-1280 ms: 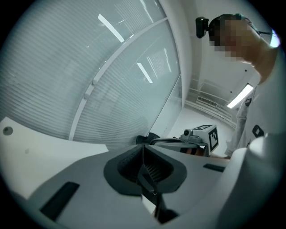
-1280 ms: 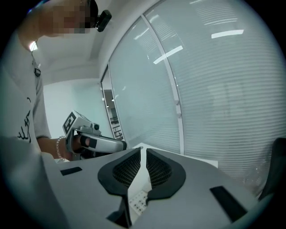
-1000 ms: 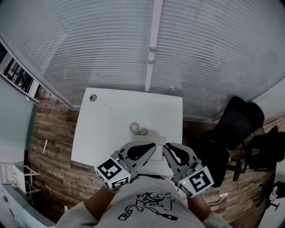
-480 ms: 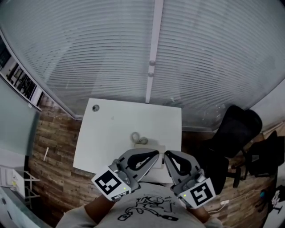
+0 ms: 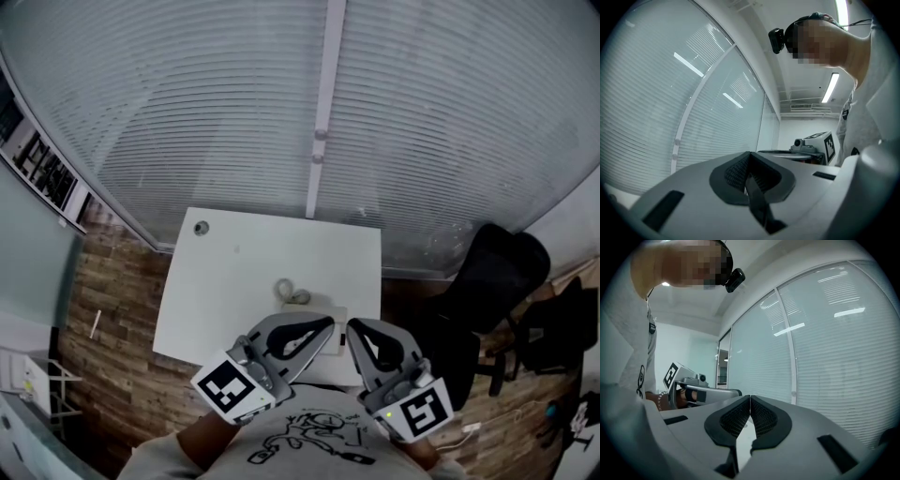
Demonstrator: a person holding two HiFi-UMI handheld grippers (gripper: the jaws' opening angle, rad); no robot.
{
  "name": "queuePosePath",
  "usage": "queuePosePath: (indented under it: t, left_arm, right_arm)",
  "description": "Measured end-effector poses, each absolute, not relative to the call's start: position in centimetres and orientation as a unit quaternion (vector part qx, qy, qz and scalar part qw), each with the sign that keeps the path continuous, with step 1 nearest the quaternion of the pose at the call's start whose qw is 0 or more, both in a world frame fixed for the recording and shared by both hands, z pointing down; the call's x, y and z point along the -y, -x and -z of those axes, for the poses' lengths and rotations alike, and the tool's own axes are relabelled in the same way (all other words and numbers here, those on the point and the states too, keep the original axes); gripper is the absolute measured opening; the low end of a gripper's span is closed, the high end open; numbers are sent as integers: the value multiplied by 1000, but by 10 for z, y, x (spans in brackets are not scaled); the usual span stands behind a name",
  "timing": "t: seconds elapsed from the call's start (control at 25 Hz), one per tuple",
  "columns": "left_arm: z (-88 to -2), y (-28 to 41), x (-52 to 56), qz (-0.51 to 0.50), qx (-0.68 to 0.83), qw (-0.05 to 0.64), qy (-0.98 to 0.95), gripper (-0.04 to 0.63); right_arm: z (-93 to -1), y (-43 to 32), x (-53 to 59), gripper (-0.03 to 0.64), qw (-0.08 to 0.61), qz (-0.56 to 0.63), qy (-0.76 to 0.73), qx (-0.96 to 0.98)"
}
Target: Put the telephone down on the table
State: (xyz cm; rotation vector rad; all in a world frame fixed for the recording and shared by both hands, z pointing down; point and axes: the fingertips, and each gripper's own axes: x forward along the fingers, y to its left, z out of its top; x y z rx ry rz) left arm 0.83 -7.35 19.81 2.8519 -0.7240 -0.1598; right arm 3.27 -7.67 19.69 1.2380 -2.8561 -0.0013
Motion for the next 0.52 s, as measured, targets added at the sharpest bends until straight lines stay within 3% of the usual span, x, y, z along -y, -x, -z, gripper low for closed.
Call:
queuePosePath:
  t: [0.52]
  left_arm:
    - [-200,-8,71,56,248,102,-962,2]
  right_arm:
    - [-198,-29,74,35,18,2,-395,918]
